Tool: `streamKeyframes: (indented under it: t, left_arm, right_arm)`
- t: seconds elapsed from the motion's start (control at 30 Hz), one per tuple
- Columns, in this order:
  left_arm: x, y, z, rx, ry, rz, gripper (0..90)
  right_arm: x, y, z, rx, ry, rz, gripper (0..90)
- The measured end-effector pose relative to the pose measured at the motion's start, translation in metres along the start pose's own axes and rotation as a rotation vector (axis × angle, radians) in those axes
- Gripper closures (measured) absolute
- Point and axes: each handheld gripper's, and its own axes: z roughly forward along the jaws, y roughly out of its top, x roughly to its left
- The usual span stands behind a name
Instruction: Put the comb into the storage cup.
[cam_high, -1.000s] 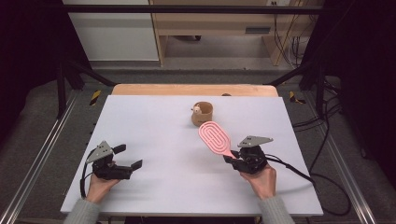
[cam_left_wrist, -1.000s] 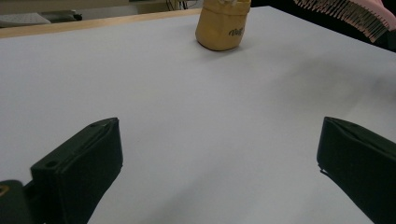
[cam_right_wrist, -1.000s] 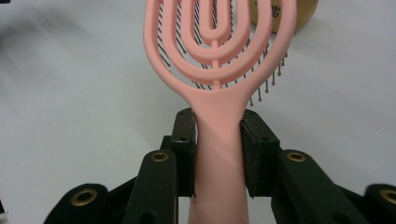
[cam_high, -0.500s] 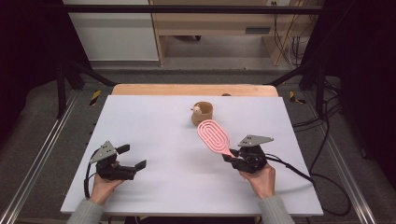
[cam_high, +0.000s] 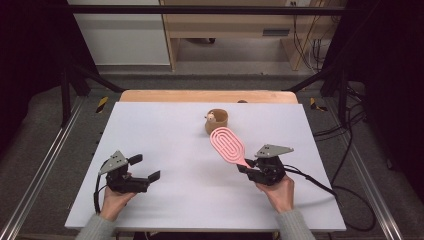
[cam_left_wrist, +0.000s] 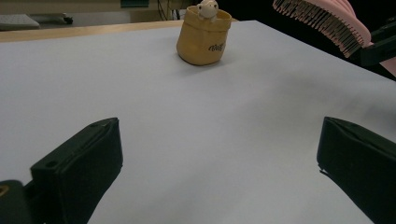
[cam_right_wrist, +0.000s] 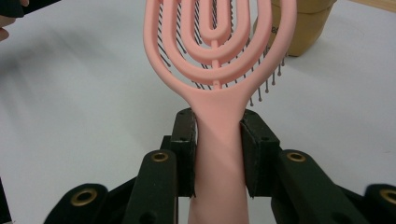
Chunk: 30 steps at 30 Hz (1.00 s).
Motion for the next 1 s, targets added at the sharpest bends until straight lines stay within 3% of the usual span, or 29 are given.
streamKeyframes:
  t: [0.67,1.0]
  left_arm:
    - [-0.01,0.012,0.009,-0.001,-0.03,-0.007,0.1]
    - [-0.017,0.024,0.017,-0.029,-0.05,-0.02,0.1]
  right_arm:
    - [0.005,0.005,0.006,-0.006,0.006,-0.029,69.8]
    - [0.005,0.007,0.008,-0.025,0.007,-0.034,69.8]
